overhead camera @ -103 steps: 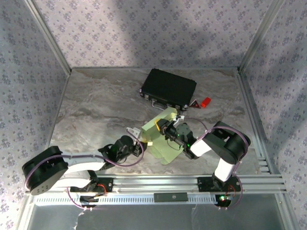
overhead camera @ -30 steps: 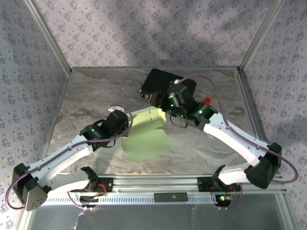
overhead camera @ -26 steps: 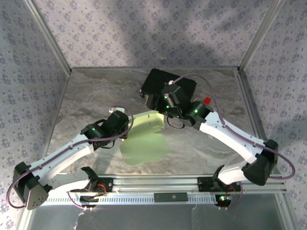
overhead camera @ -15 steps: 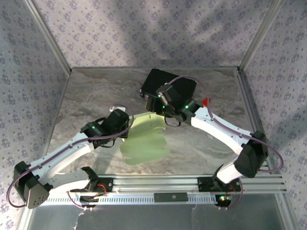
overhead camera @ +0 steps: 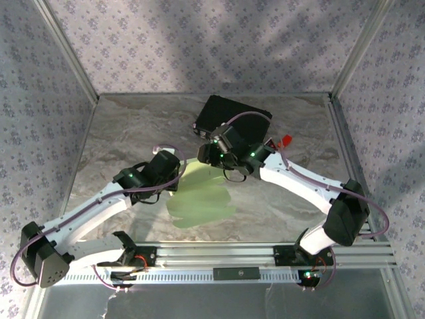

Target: Fold the paper box

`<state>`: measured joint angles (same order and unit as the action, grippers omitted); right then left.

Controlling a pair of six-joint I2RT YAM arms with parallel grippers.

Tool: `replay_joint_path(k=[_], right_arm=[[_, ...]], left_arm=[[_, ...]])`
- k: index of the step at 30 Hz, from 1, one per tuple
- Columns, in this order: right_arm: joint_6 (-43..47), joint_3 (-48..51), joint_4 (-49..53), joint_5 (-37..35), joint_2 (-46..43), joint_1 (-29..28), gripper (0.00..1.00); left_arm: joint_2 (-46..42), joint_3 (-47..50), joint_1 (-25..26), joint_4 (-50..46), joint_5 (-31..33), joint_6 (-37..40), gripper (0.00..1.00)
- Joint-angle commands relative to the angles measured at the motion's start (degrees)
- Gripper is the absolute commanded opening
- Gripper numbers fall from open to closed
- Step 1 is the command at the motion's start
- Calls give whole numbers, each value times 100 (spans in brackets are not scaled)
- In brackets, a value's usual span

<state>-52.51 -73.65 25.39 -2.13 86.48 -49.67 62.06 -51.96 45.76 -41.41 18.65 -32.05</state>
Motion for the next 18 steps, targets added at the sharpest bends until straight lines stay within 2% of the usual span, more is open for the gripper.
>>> replay_joint_path(k=[1, 13, 18], right_arm=[[-224, 155, -164, -5, -107, -86, 53], [-704, 481, -651, -33, -174, -91, 31], [-916, 810, -1009, -17, -310, -43, 27]], left_arm=[[33, -235, 16, -25, 48, -29, 0], [49, -277, 207, 62, 157, -36, 0], [47, -275, 267, 37, 235, -55, 0]])
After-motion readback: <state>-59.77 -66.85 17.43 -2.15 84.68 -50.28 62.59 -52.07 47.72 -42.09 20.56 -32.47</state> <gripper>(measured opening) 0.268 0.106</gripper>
